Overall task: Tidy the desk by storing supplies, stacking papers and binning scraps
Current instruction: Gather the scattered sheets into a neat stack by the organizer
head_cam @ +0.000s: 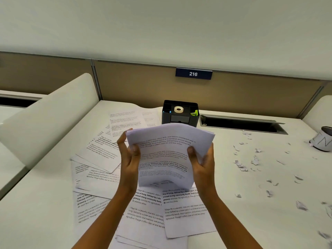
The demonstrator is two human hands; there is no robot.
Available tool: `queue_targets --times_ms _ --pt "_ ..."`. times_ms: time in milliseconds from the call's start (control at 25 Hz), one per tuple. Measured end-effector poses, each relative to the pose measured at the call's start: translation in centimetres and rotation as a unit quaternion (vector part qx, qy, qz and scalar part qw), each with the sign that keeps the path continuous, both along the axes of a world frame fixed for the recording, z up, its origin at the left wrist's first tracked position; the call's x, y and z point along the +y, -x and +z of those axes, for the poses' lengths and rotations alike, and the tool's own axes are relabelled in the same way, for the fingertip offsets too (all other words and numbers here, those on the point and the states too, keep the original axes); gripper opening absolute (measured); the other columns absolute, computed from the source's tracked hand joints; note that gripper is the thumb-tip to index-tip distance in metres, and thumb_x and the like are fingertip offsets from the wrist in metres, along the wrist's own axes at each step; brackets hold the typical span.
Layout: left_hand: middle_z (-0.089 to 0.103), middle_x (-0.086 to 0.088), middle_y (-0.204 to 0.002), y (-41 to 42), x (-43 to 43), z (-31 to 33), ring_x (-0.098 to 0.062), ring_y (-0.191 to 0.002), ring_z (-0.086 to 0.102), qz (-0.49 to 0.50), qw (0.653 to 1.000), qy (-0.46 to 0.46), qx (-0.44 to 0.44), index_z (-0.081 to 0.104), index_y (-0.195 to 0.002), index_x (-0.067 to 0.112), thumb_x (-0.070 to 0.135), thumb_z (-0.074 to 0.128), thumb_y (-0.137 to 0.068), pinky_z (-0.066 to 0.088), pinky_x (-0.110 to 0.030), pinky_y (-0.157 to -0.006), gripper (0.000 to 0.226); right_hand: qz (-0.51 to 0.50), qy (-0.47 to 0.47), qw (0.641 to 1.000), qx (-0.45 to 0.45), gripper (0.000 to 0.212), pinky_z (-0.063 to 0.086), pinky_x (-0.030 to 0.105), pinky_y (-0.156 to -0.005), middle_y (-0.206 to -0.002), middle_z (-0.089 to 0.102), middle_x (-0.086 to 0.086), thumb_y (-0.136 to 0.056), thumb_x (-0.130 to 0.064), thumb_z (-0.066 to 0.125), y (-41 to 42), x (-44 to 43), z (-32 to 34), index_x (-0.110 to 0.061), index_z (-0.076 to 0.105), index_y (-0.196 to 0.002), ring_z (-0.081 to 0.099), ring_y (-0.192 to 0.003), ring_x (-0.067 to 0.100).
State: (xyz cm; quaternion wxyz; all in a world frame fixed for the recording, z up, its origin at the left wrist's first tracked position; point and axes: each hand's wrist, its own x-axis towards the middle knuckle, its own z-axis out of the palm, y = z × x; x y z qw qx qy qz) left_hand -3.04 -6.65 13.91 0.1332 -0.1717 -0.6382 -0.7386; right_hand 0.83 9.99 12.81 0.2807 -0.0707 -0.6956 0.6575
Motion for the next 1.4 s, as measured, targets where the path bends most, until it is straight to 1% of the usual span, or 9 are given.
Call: queue_targets --times_ms 120,200,360,480,560,720,1000,1280,1400 --pt "0.064 0.019 -0.094 -0.1 0.1 0.6 -0.009 -0.088 0.065 0.001 1.000 -0.004 -0.021 0.026 -0.133 0.014 0.044 0.038 -0.087 0.054 -0.021 -0.062 0.056 -0.031 -0.021 0.999 0.002 0.064 0.060 0.038 -0.072 -0.113 0.059 0.005 -0.077 -0.041 0.058 0.2 -0.1 0.4 -0.019 0.038 -0.134 0.062 -0.098 0.022" --pt "0.064 0.013 -0.099 -0.2 0.3 1.4 -0.008 -0.086 0.066 0.017 1.000 -0.012 -0.014 0.030 -0.130 0.012 0.039 0.038 -0.089 0.053 -0.018 -0.061 0.051 -0.039 -0.014 0.999 0.020 0.060 0.060 0.034 -0.069 -0.109 0.062 0.003 -0.078 -0.038 0.059 0.2 0.3 1.0 -0.014 0.042 -0.130 0.065 -0.093 0.021" --pt "0.063 0.002 -0.103 0.1 -0.3 0.3 -0.012 -0.088 0.066 0.036 0.999 -0.011 -0.037 0.038 -0.120 0.022 0.037 0.040 -0.088 0.055 -0.023 -0.064 0.036 -0.002 -0.024 1.000 0.007 0.029 0.057 0.023 -0.062 -0.095 0.066 -0.018 -0.080 -0.043 0.057 -0.7 1.3 -0.2 -0.028 0.051 -0.105 0.067 -0.090 0.011" --pt "0.066 0.010 -0.102 0.1 -0.7 -2.6 -0.019 -0.093 0.067 0.015 0.995 0.021 -0.095 0.043 -0.114 0.031 0.040 0.048 -0.083 0.058 -0.034 -0.069 0.033 0.015 -0.020 0.999 -0.039 0.049 0.060 0.036 -0.072 -0.102 0.067 -0.010 -0.075 -0.066 0.053 -1.5 1.3 -2.9 -0.028 0.053 -0.107 0.066 -0.092 0.017" --pt "0.065 0.005 -0.106 -0.2 -0.5 -3.8 -0.022 -0.096 0.066 0.010 0.992 0.036 -0.119 0.046 -0.118 0.030 0.041 0.050 -0.082 0.059 -0.038 -0.071 0.037 0.016 -0.006 0.999 -0.049 0.034 0.059 0.041 -0.075 -0.107 0.064 -0.001 -0.083 -0.052 0.048 -1.6 0.8 -3.8 -0.030 0.050 -0.109 0.065 -0.095 0.020" --pt "0.065 0.002 -0.110 -0.3 0.1 -3.3 -0.020 -0.095 0.066 0.028 0.993 0.035 -0.113 0.047 -0.126 0.019 0.041 0.050 -0.083 0.059 -0.037 -0.072 0.049 0.000 0.013 1.000 -0.019 0.013 0.059 0.031 -0.070 -0.107 0.061 -0.005 -0.092 -0.030 0.045 -1.5 0.5 -3.0 -0.030 0.046 -0.106 0.065 -0.093 0.014" --pt "0.062 0.005 -0.111 -1.7 0.1 -6.7 -0.015 -0.099 0.062 0.005 0.980 0.073 -0.185 0.044 -0.130 0.015 0.031 0.050 -0.088 0.054 -0.014 -0.065 0.045 0.004 -0.017 0.996 -0.086 0.026 0.054 0.013 -0.071 -0.111 0.055 -0.004 -0.095 -0.007 0.041 -2.4 0.1 -6.7 -0.029 0.042 -0.108 0.056 -0.103 0.010" --pt "0.063 0.014 -0.094 -1.2 0.8 -5.8 -0.007 -0.081 0.064 0.030 0.971 0.169 -0.169 0.053 -0.108 0.027 0.026 0.049 -0.093 0.053 -0.011 -0.057 0.016 -0.135 -0.115 0.982 -0.063 0.010 0.054 0.010 -0.069 -0.093 0.061 -0.011 -0.093 -0.017 0.049 -2.3 1.9 -5.6 -0.023 0.051 -0.100 0.063 -0.083 0.009" --pt "0.064 0.012 -0.095 -0.9 1.5 -5.9 -0.005 -0.082 0.064 0.009 0.952 0.229 -0.201 0.056 -0.105 0.025 0.029 0.046 -0.096 0.057 -0.023 -0.074 0.014 -0.165 -0.112 0.975 -0.102 0.014 0.051 0.008 -0.055 -0.096 0.063 -0.003 -0.094 -0.017 0.049 -2.5 4.3 -4.7 -0.015 0.056 -0.106 0.062 -0.077 0.007"
